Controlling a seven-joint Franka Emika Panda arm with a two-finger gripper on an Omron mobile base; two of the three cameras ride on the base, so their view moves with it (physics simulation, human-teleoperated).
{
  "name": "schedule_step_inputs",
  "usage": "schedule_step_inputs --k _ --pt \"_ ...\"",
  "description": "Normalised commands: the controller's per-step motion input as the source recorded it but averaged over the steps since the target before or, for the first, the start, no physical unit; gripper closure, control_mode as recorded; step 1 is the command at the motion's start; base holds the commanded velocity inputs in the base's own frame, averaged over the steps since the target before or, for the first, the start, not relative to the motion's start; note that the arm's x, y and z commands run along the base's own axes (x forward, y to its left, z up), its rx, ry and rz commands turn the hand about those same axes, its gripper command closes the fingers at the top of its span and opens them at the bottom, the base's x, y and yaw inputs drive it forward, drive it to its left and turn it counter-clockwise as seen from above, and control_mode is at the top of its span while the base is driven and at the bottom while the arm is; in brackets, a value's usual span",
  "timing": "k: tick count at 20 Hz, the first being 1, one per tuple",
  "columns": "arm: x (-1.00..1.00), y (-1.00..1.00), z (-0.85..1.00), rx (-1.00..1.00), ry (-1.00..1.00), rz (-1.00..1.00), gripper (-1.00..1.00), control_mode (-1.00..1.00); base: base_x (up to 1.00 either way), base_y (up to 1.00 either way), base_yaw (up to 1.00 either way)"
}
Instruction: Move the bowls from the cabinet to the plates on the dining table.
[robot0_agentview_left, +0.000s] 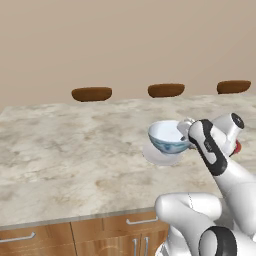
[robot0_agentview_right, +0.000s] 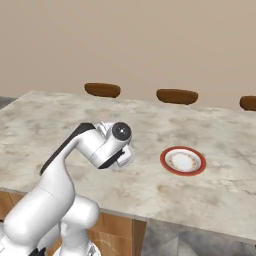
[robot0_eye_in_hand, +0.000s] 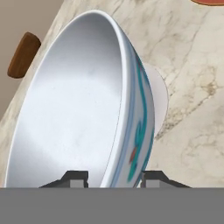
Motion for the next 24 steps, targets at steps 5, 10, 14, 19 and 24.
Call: schedule_step_inputs --k 5,10,14,19,24 --pt "0.30 0.01 -0.16 0.00 0.00 0.00 1.00 -1.00 0.00 0.00 0.00" --pt "0.14 0.00 -0.21 0.00 0.00 0.00 1.00 -1.00 0.00 0.00 0.00" --pt "0.14 0.00 -0.30 0.00 0.00 0.00 1.00 -1.00 0.00 0.00 0.00" --pt "0.18 0.00 -0.29 0.00 0.00 0.00 1.00 -1.00 0.00 0.00 0.00" --pt "0.16 0.00 -0.27 0.00 0.00 0.00 1.00 -1.00 0.00 0.00 0.00"
